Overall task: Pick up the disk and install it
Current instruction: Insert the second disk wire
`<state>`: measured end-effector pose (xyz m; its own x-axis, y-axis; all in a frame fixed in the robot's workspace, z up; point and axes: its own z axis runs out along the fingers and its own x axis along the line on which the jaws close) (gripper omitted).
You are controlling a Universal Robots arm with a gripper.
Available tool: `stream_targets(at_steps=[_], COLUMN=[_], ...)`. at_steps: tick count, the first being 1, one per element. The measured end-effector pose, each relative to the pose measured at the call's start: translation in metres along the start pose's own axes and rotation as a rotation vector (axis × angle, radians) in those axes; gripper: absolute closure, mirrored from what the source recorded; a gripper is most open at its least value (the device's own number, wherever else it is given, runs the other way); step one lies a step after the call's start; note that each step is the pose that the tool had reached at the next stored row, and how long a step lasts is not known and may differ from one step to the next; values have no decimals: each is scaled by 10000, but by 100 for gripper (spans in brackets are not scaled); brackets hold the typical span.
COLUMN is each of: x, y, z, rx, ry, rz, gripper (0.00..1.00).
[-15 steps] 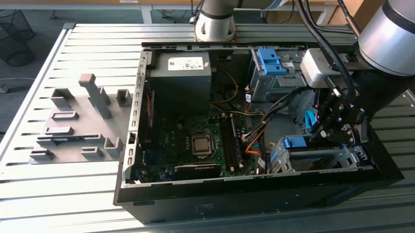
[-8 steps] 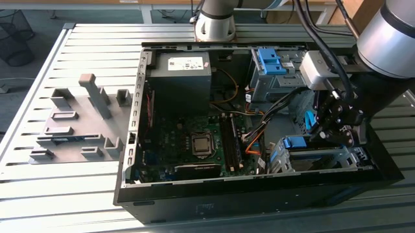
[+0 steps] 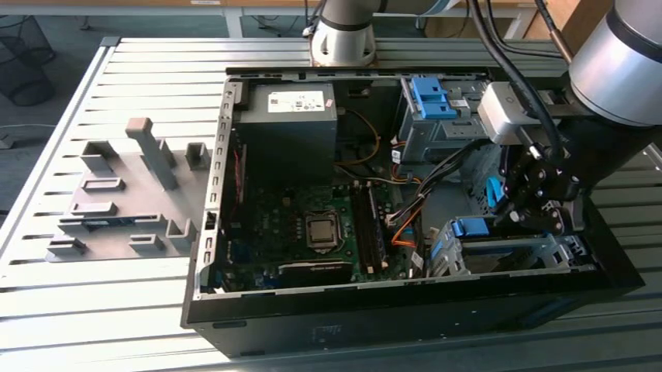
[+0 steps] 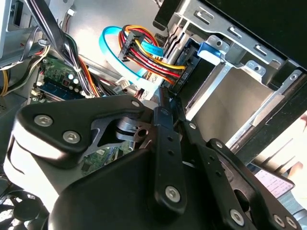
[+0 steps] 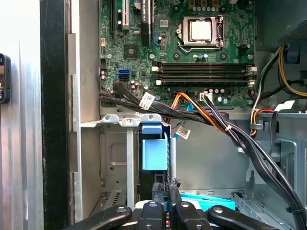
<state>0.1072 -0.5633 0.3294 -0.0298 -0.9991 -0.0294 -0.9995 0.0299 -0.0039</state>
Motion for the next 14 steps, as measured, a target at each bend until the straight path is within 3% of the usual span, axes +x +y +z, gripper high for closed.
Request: stream_targets(at_steps=[2,4,10,14], x=[0,-1,-6,-6], y=[0,0,-1,-1], z=[-7,-41,-205,-207], rx=[0,-3,-40,-44], ry=[-26,-36,-32,-35], rz=[0,0,1,1], gripper=[76,76,76,89])
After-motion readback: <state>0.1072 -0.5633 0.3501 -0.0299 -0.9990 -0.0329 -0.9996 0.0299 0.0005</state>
